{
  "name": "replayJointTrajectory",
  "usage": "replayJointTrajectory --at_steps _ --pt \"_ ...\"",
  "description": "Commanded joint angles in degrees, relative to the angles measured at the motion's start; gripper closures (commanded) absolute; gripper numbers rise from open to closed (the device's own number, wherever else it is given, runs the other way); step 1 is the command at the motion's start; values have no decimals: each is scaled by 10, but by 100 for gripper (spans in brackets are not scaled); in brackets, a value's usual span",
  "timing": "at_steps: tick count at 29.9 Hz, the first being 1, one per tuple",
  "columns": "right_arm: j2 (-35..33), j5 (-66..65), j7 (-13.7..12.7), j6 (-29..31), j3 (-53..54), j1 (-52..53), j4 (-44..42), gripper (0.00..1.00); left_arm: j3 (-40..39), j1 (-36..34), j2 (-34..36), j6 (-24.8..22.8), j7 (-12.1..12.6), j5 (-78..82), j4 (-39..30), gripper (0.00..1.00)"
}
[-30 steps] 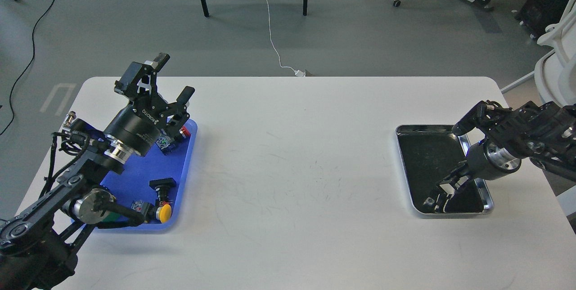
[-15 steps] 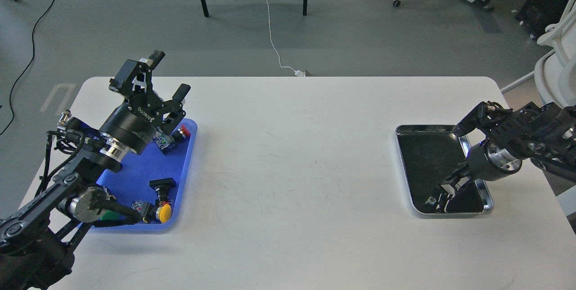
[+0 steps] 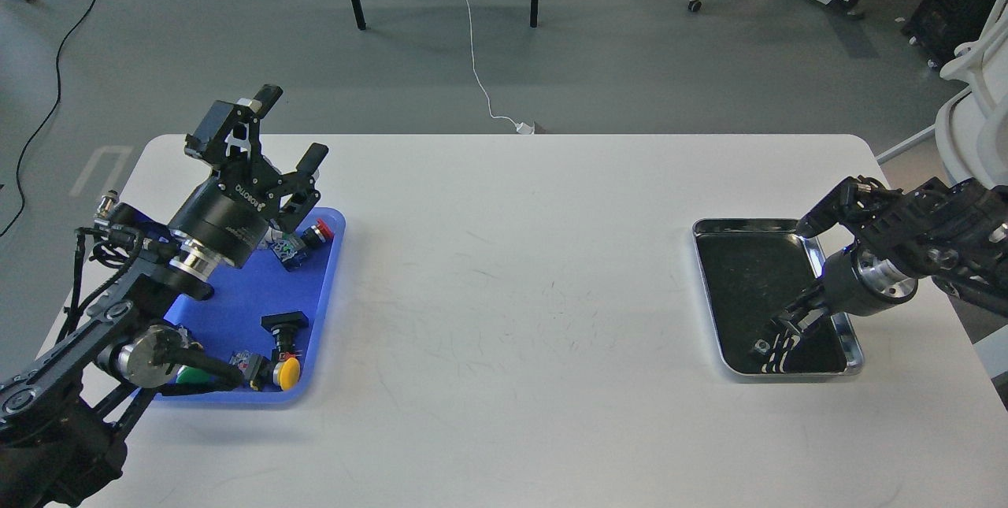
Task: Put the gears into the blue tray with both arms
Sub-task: 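Carry the second black part to the table center and release it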
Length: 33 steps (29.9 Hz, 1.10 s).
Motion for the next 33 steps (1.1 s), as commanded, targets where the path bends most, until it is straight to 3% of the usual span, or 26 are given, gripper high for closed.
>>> replayJointTrajectory --at_steps 1,10,16,26,33 --pt "-4 3 0 0 4 4 3 82 0 -1 0 0 0 0 0 2" --pt "-25 12 0 0 14 46 43 82 -1 -1 0 0 0 0 -2 2" --pt "-7 96 0 0 14 118 81 82 -2 -2 0 0 0 0 -3 2" --pt "172 187 0 0 8 140 47 82 -18 -1 2 0 -3 -1 -4 2" --pt "296 189 0 -64 -26 108 -24 81 -31 3 16 0 -4 -2 -7 2"
